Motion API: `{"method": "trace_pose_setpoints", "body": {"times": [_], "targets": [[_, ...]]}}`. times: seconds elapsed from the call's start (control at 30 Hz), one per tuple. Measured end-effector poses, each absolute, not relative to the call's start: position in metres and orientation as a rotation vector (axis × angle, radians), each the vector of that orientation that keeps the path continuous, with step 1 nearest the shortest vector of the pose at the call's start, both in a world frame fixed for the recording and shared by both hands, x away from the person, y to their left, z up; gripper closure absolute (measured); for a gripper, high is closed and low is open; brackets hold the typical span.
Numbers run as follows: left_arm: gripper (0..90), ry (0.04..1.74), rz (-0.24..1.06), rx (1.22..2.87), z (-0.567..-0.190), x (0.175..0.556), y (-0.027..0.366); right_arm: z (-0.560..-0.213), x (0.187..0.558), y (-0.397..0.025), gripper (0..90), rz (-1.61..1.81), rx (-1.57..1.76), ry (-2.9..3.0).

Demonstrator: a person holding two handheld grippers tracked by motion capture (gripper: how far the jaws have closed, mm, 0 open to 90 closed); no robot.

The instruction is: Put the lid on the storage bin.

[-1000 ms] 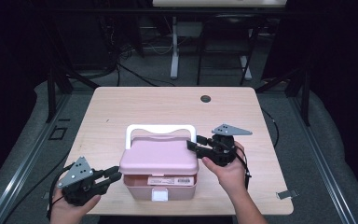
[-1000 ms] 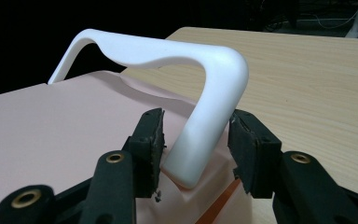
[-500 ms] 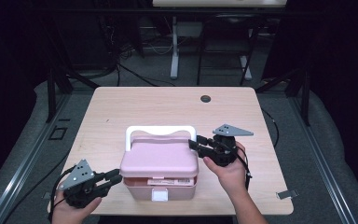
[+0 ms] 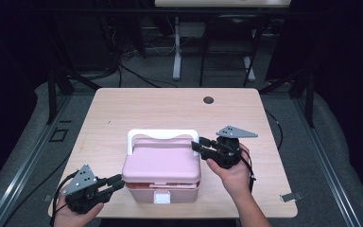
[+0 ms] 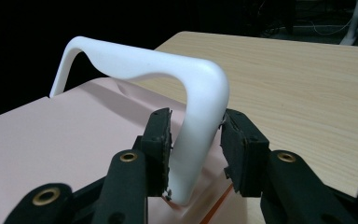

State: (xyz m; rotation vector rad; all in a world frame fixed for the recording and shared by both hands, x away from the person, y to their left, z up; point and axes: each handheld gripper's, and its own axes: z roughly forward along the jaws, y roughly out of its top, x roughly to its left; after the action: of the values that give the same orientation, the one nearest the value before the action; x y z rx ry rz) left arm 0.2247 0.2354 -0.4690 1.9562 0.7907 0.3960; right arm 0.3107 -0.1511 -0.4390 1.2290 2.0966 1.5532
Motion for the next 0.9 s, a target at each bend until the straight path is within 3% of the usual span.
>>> {"method": "trace_pose_setpoints", "body": {"times": [0.9], "targets": [[76.0,0.795,0.382,1.974,-0.4742,0.2234,0.2354,-0.4385,0.3114,-0.1542,59.5,1.566,1.234,2.075]]}}
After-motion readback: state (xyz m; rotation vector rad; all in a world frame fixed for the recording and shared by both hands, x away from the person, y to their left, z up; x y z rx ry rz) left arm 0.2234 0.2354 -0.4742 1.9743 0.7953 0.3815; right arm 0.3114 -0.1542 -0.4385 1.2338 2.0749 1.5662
